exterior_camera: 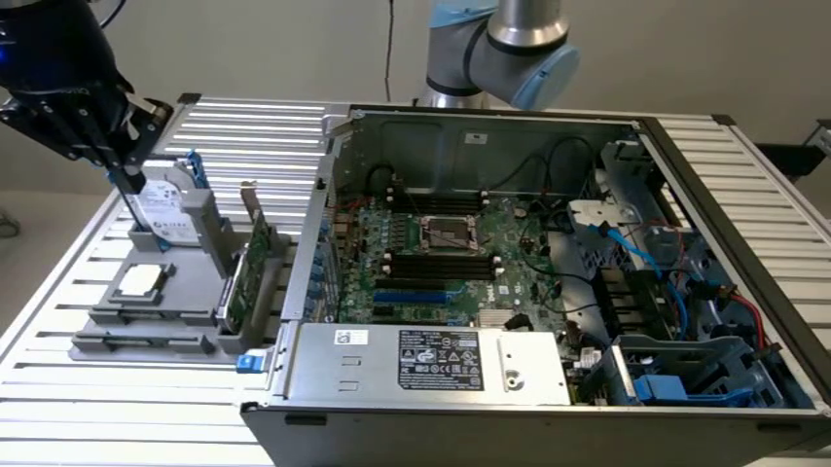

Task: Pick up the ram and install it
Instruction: 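Reach for the ram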

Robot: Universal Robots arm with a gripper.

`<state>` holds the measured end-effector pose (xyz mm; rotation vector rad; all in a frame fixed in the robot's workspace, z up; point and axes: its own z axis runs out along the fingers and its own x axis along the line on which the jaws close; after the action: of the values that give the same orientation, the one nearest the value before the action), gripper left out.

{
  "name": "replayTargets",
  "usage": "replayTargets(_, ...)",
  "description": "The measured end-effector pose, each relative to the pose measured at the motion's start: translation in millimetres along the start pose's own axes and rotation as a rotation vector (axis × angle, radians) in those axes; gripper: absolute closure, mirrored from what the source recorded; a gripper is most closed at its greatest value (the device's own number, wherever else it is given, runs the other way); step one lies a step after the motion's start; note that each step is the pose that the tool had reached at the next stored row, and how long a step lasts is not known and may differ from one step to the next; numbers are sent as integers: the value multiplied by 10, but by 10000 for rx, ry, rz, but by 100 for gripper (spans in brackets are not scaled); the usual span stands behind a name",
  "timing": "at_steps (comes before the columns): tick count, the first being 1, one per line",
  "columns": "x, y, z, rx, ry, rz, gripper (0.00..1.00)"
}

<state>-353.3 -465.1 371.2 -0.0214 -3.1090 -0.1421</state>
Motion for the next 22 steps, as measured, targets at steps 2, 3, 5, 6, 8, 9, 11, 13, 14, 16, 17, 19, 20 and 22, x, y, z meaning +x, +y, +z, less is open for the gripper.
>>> replayTargets(2, 11, -29, 0, 2, 2, -9, 89)
replayTargets(3, 17, -36, 3, 2, 2, -13, 89)
replayTargets(5, 28, -46, 9, 5, 4, -36, 89)
replayTargets(6, 33, -50, 12, 6, 4, -50, 89)
replayTargets(8, 42, -60, 13, 19, 8, -78, 89)
replayTargets(9, 45, -66, 13, 30, 9, -91, 89)
replayTargets(11, 47, -84, 12, 44, 12, -117, 89)
replayTargets(13, 50, -111, 10, 51, 13, -143, 89)
replayTargets(14, 52, -125, 9, 52, 14, -156, 89)
replayTargets(16, 56, -153, 6, 55, 18, -187, 89)
replayTargets(17, 59, -163, 5, 57, 19, -204, 89)
replayTargets(19, 65, -179, 4, 64, 23, -241, 89)
replayTargets(20, 69, -186, 3, 67, 24, -259, 89)
replayTargets(22, 76, -198, 3, 74, 27, -297, 89)
